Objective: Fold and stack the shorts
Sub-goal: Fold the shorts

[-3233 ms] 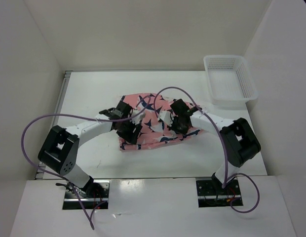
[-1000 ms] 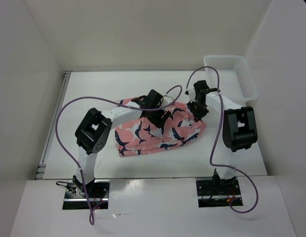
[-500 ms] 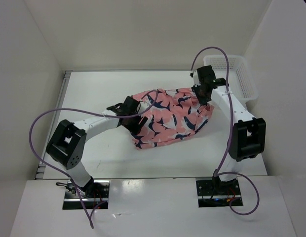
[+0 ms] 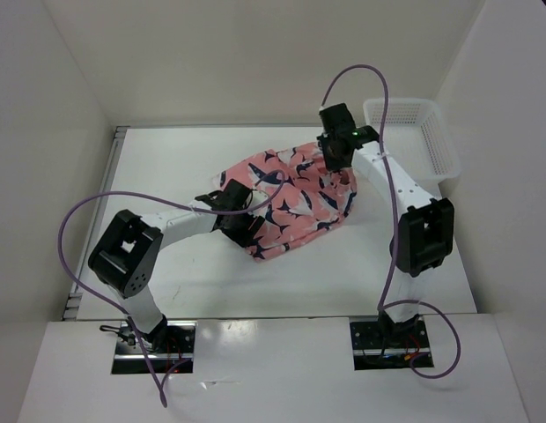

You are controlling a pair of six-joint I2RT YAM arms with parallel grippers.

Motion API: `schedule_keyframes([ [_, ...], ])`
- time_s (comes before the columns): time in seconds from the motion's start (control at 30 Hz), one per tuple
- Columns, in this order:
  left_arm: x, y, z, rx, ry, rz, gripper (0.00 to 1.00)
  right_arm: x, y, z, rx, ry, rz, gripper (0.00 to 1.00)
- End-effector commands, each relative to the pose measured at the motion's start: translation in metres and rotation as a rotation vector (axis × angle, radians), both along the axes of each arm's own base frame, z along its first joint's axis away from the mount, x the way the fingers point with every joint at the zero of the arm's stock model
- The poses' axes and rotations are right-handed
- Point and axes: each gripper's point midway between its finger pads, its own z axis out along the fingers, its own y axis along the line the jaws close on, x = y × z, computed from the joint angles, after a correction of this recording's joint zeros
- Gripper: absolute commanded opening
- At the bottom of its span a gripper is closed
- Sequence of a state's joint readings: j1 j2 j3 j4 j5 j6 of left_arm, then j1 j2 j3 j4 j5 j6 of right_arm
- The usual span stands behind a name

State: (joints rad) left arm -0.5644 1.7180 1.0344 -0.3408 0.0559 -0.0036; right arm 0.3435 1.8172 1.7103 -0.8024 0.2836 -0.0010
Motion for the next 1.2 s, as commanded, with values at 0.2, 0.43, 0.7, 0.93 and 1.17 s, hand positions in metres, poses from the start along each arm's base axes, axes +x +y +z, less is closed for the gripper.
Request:
schedule_keyframes([
  [0.2, -0.002, -0.010, -0.002, -0.047, 0.000, -0.029, 0.69, -0.025, 0.111, 0.013, 0.320, 0.034, 0.051, 0.00],
  [0.43, 0.004, -0.009, 0.013, -0.064, -0.029, -0.020, 0.69, -0.030, 0.181, 0.017, 0.446, 0.052, 0.126, 0.00],
  [0.7, 0.022, 0.050, 0.085, -0.123, -0.054, 0.143, 0.69, -0.014, 0.183, 0.021, 0.409, -0.021, 0.107, 0.00],
  [0.93, 0.032, 0.130, 0.043, -0.135, -0.002, 0.377, 0.68, 0.002, 0.147, 0.028, 0.304, -0.120, 0.033, 0.00],
  [1.17, 0.054, 0.133, 0.028, -0.125, -0.001, 0.392, 0.68, -0.023, 0.069, 0.012, 0.205, -0.109, -0.098, 0.00],
])
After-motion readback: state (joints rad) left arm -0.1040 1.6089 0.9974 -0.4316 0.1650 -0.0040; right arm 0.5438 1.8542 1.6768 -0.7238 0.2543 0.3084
